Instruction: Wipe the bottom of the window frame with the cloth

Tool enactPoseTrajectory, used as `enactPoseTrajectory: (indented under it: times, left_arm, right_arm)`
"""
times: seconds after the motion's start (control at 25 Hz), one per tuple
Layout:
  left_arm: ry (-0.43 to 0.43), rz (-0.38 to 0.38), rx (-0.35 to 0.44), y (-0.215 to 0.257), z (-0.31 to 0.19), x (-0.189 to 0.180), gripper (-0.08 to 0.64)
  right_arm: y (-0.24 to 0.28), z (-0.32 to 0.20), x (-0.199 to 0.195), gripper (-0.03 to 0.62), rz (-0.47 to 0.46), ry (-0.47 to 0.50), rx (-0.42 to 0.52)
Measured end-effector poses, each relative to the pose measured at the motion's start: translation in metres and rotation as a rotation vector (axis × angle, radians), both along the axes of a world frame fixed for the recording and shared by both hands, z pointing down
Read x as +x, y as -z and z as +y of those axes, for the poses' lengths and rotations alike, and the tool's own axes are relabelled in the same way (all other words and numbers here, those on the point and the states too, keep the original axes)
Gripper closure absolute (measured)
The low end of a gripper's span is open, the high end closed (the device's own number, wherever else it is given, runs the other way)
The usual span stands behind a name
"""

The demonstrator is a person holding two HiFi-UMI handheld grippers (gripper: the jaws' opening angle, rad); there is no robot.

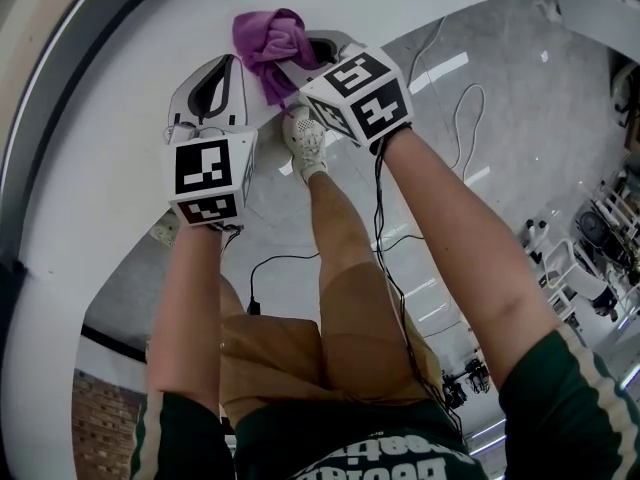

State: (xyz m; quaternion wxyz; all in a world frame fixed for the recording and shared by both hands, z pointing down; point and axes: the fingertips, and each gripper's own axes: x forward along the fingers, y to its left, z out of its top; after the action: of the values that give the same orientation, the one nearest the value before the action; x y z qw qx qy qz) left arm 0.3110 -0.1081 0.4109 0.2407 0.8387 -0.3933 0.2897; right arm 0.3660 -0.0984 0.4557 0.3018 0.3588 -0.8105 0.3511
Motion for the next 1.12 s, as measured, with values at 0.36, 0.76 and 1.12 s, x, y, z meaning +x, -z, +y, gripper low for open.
enactPoseTrajectory:
  times: [0.36,0.76,1.12]
  left_arm:
    - [0.060,0.016,0.043,0.003,-0.045,-0.024,0.552]
    - [0.086,0.010,0.049,0.012,-0.066,-0.052,0.552]
    - [0.070,-0.014,0.063,0.026,-0.049,-0.096,0.552]
  right_arm:
    - [-0.003,-0.051,-0.029,0.522,0.025,0.040,0.053]
    - [-0.006,-0.071,-0.034,0.523,0.052,-0.021,0.060]
    - [-0.001,-0.079,-0.064,0.523,0.103,-0.068,0.107]
